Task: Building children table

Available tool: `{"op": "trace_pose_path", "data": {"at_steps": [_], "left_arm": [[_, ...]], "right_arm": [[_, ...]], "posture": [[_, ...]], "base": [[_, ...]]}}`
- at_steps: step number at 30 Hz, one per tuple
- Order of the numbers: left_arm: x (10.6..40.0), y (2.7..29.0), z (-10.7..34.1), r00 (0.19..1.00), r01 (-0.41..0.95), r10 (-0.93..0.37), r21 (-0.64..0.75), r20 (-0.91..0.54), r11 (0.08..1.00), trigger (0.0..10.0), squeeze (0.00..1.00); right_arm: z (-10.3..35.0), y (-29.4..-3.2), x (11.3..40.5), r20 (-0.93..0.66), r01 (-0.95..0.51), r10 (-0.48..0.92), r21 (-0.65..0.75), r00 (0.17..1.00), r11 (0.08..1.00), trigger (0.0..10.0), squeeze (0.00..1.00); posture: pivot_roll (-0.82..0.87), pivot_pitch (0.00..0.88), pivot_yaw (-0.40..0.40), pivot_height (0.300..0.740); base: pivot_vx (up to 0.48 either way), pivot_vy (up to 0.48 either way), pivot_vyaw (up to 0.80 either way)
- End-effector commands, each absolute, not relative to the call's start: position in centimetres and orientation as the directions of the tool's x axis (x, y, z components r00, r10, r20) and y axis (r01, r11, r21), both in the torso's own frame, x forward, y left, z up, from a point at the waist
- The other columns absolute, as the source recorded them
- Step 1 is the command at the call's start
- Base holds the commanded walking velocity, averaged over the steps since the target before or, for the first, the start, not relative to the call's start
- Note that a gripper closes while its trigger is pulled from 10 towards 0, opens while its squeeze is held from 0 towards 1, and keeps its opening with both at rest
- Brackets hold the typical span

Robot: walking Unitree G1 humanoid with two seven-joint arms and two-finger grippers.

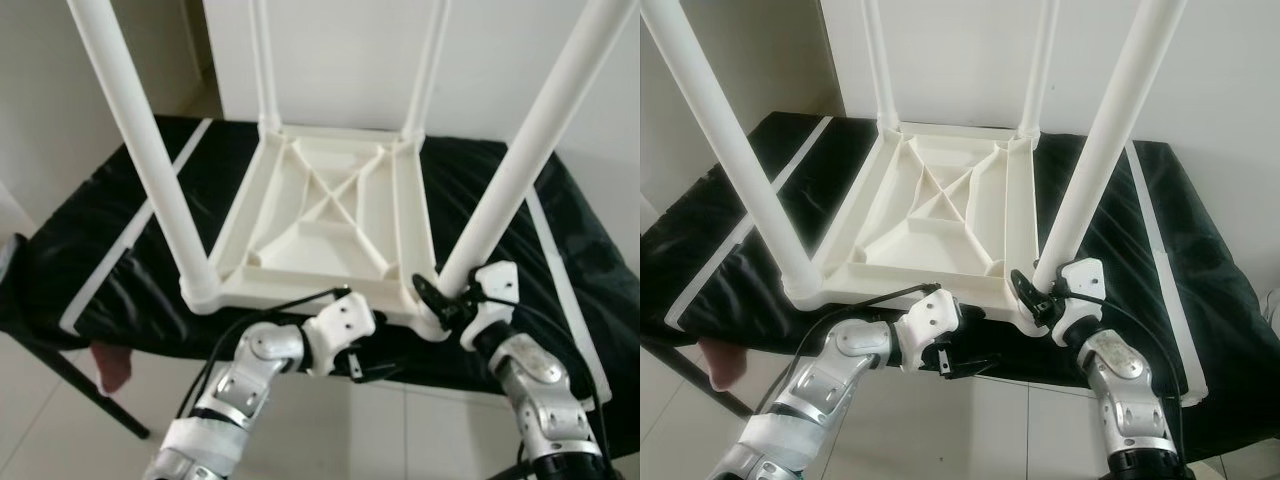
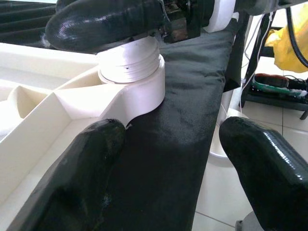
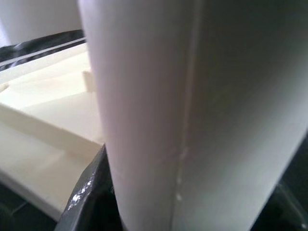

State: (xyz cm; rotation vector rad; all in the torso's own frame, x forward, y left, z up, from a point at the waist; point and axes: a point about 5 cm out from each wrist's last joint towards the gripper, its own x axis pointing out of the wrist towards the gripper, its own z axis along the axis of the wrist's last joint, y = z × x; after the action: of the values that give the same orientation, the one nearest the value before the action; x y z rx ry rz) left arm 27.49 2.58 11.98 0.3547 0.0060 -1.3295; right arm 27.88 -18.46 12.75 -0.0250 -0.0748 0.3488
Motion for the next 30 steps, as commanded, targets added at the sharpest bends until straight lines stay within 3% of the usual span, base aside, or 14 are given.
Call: {"op": "trace_pose_path", "data": {"at_steps": [1, 10, 15, 18, 30], "left_arm": [[28.0, 2.8, 11.9, 0.354, 0.917, -0.918, 0.263, -0.182, 0.301, 10.0, 0.0], [27.9, 2.8, 11.8, 0.354, 0.916, -0.918, 0.264, -0.178, 0.302, 10.0, 0.0], [28.0, 2.7, 11.9, 0.354, 0.915, -0.919, 0.267, -0.175, 0.301, 10.0, 0.0], [28.0, 2.8, 11.9, 0.353, 0.915, -0.919, 0.268, -0.176, 0.3, 10.0, 0.0], [28.3, 3.0, 12.0, 0.356, 0.916, -0.919, 0.259, -0.169, 0.307, 10.0, 0.0]], "right_arm": [[12.9, -18.3, 27.9, 0.081, -0.311, 0.309, 0.01, 0.948, 0.951, 10.0, 0.0], [12.5, -17.0, 27.3, 0.085, -0.104, 0.098, 0.074, 0.992, 0.992, 10.0, 0.0], [10.8, -16.4, 26.6, 0.0, 0.159, -0.16, 0.081, 0.987, 0.984, 10.0, 0.0], [10.6, -16.5, 26.3, -0.018, 0.244, -0.244, 0.106, 0.97, 0.964, 10.0, 0.0], [11.2, -16.0, 26.0, 0.0, 0.308, -0.31, 0.11, 0.951, 0.945, 10.0, 0.0]], "posture": [[-0.03, 0.027, 0.004, 0.74], [-0.03, 0.029, 0.004, 0.74], [-0.02, 0.029, 0.001, 0.74], [-0.02, 0.028, -0.002, 0.74], [-0.03, 0.03, 0.003, 0.74]], "base": [[0.0, 0.0, 0.0], [0.0, 0.0, 0.0], [0.0, 0.0, 0.0], [0.0, 0.0, 0.0], [0.0, 0.0, 0.0]]}}
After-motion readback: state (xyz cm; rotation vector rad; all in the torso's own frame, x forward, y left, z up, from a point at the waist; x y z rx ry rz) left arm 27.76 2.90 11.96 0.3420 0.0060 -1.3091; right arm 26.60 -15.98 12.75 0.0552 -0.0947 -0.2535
